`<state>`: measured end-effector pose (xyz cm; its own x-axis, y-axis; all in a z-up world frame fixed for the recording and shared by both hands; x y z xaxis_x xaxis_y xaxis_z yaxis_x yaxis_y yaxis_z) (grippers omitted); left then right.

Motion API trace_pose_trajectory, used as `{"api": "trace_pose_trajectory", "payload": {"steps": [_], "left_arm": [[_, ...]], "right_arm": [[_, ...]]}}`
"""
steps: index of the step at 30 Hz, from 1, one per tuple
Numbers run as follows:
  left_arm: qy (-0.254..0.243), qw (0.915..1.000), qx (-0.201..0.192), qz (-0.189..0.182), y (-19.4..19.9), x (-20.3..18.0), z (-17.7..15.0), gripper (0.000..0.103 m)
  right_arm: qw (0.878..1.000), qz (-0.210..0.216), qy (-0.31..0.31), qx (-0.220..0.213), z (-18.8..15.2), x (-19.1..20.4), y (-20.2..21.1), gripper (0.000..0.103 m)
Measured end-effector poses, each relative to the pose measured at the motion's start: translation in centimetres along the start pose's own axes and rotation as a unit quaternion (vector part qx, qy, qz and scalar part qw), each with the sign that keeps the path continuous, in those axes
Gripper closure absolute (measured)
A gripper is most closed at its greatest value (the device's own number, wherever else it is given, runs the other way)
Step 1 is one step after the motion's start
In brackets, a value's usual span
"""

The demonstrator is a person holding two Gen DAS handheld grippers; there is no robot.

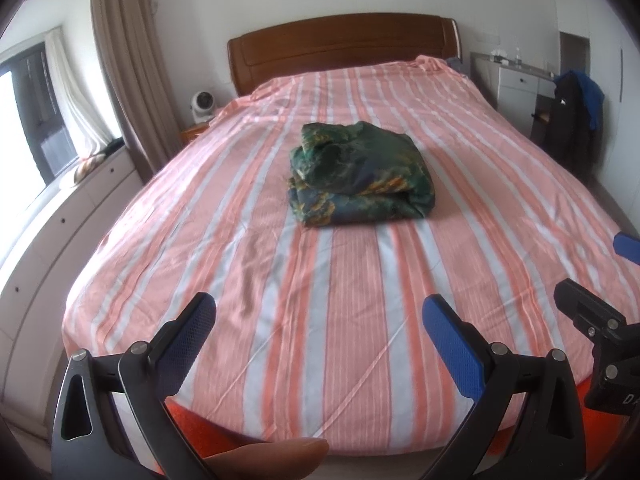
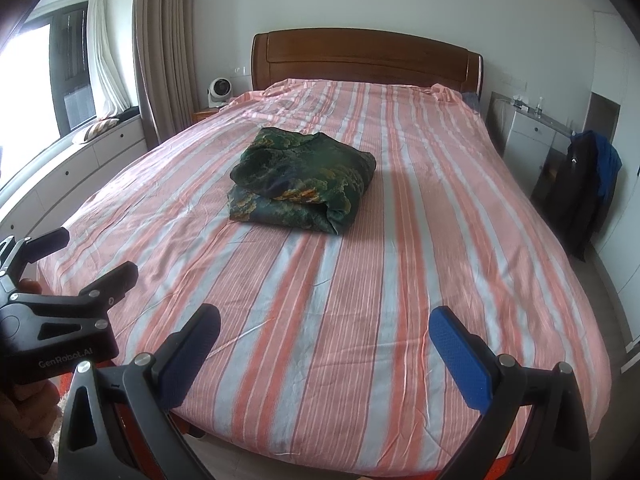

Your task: Fold large clothes

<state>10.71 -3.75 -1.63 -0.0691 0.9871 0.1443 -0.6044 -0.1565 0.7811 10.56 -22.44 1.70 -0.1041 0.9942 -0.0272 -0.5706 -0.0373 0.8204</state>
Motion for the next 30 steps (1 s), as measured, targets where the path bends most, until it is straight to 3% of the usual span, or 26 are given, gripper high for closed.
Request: {"api": "trace_pose_trajectory", "payload": {"steps": [30], "left_arm": [[0.009,0.9998,0.011,-0.014,-0.17,-0.29,-0.26,0.000]], "right_arm": [[1.000,-0.001,0.005,0.004,-0.08,0.54,0.09,0.000]]}}
Point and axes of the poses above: each gripper's, at about its wrist camera, not at the fingertips, and y roughly against the way its jaws point, x to its left, z to its top, the point moved 7 cm from there along -y, roughly the way its jaws point, and after that the axes turned 13 degrees about x, right-handed, at the moved point
